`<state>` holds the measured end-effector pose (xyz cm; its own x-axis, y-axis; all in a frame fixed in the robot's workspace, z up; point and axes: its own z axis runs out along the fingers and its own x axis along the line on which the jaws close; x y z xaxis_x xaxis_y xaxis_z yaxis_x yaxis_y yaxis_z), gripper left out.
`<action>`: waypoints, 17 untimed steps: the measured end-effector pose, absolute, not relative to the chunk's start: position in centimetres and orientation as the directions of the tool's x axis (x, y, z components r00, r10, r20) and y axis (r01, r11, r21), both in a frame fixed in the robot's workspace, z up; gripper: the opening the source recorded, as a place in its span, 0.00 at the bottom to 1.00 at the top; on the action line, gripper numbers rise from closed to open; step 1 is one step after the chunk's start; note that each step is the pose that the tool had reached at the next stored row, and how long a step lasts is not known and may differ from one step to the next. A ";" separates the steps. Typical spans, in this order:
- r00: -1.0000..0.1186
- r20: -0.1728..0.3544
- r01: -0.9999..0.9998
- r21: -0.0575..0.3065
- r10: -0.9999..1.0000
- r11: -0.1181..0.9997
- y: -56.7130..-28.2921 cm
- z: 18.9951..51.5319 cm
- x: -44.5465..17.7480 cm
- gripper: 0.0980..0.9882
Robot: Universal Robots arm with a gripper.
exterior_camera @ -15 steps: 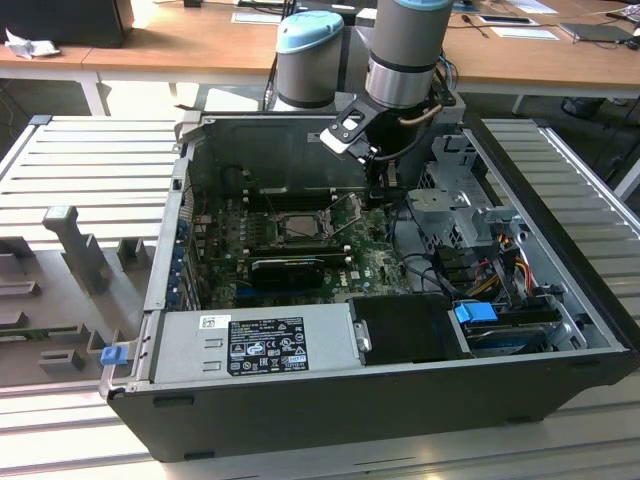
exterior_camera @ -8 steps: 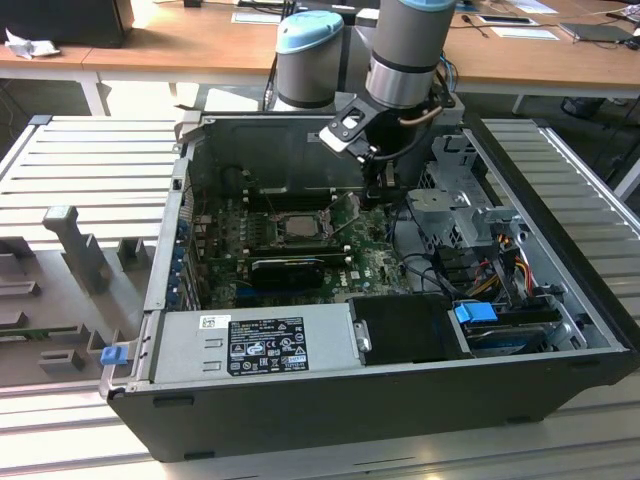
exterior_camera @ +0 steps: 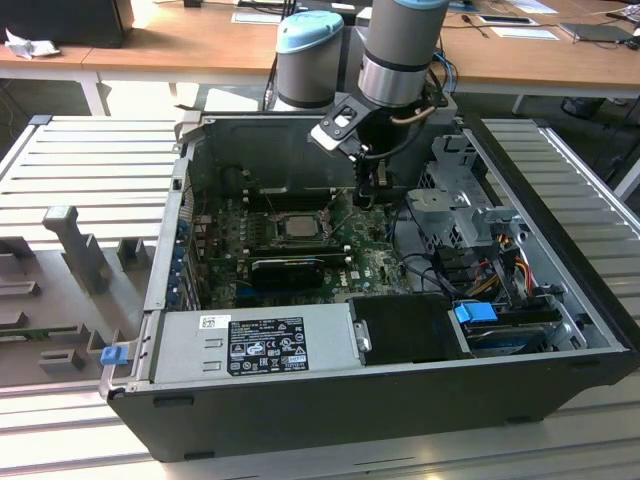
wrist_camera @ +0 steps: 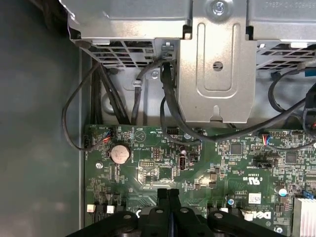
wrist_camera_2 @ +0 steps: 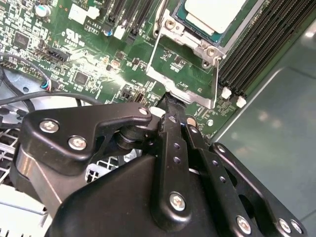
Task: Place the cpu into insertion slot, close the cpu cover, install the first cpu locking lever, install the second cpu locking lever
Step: 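Close the cpu cover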
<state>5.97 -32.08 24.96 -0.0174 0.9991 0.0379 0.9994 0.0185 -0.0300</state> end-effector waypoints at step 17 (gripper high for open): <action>-0.017 0.038 1.000 -0.026 0.999 0.018 -32.1 24.9 1.9 0.01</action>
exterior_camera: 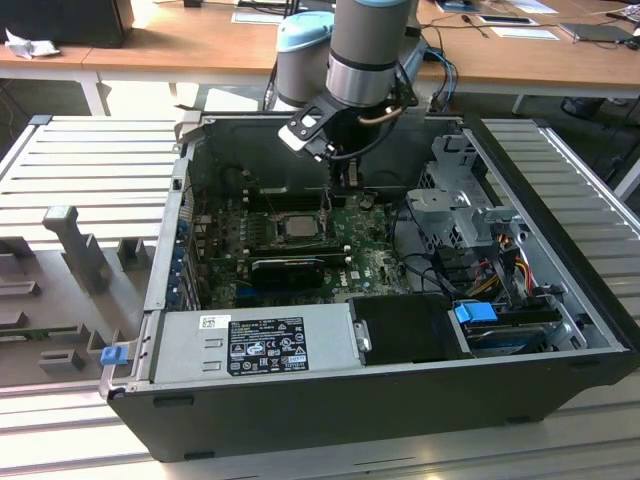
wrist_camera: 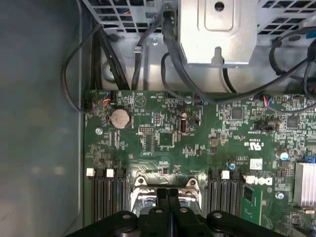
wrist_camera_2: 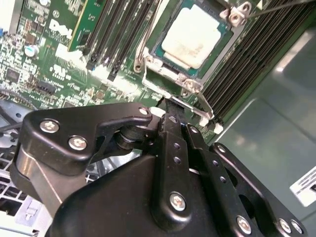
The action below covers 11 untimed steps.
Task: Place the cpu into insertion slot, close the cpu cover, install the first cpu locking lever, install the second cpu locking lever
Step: 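Close the cpu cover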
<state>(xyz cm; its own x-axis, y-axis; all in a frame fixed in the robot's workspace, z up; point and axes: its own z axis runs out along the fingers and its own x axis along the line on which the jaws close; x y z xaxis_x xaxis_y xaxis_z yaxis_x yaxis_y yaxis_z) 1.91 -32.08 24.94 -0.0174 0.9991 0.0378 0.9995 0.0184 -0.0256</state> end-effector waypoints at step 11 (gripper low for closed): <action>-0.020 0.040 1.000 -0.021 0.999 0.020 -32.1 23.9 -1.6 0.01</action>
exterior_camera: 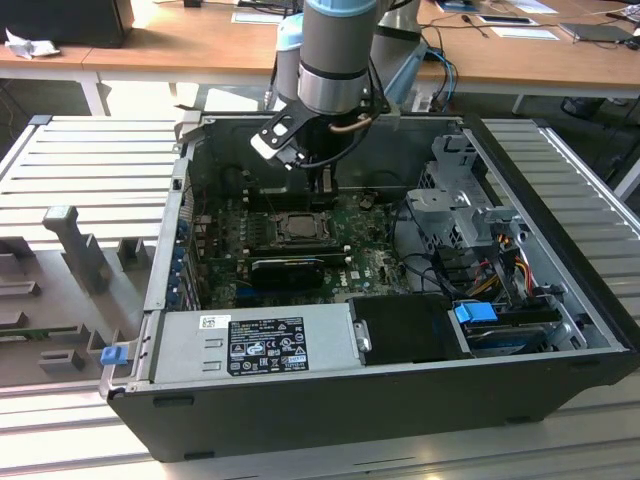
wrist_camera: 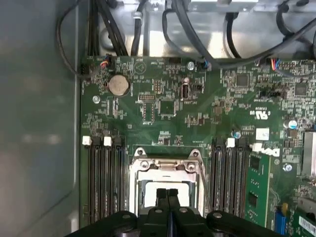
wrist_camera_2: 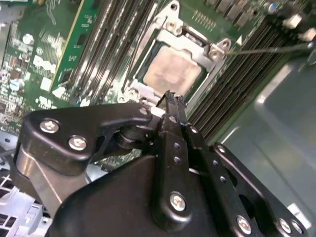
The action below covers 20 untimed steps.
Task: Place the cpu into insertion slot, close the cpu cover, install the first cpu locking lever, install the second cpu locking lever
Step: 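Close the cpu cover, then install the first cpu locking lever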
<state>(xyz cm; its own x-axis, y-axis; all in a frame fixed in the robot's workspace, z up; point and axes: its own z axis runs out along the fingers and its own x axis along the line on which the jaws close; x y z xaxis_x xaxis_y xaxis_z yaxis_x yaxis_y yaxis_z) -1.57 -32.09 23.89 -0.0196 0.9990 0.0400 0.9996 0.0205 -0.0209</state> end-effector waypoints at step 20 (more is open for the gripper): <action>-0.022 0.041 1.000 -0.021 0.999 0.023 -32.1 24.2 -3.3 0.01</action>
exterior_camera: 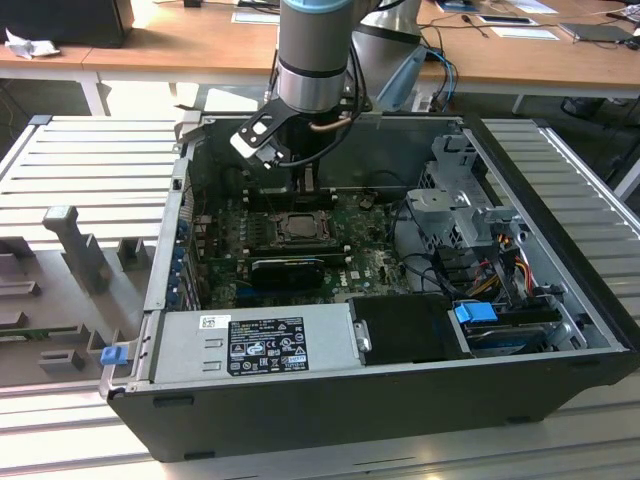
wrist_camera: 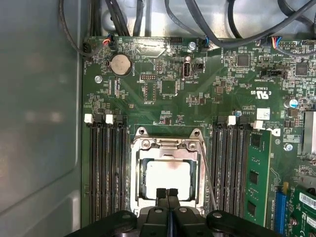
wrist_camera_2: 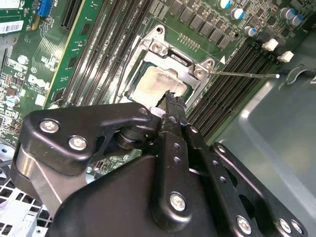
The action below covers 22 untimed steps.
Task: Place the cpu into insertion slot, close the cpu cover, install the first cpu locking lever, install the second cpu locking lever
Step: 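Install the first cpu locking lever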
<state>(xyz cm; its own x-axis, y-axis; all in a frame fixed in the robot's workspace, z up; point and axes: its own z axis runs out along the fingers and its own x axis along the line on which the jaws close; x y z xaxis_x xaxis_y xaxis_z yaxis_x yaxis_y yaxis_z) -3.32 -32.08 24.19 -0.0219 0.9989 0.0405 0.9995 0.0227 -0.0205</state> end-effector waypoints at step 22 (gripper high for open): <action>-0.030 0.037 0.999 -0.020 0.999 0.031 -32.1 28.8 -3.3 0.01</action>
